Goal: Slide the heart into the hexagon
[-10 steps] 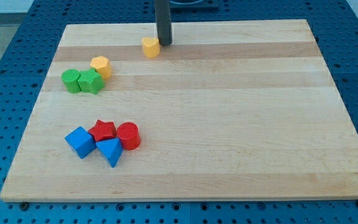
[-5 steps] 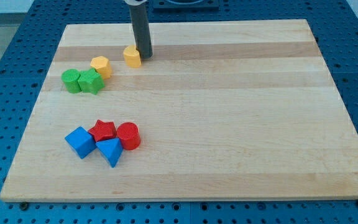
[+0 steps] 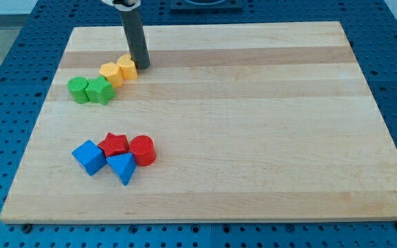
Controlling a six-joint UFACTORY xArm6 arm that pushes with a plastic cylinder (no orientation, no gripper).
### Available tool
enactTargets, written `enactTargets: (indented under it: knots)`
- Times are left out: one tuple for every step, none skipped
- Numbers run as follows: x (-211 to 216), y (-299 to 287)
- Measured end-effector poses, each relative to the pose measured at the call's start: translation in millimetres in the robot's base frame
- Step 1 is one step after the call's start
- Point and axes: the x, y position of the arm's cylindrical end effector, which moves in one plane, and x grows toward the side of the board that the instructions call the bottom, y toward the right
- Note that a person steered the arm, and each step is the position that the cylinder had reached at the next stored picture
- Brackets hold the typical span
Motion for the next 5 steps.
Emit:
enactTargets:
  knots:
    - [0,-8]
    - [0,-16]
    - [0,-22]
    - [0,-22]
    - [8,9]
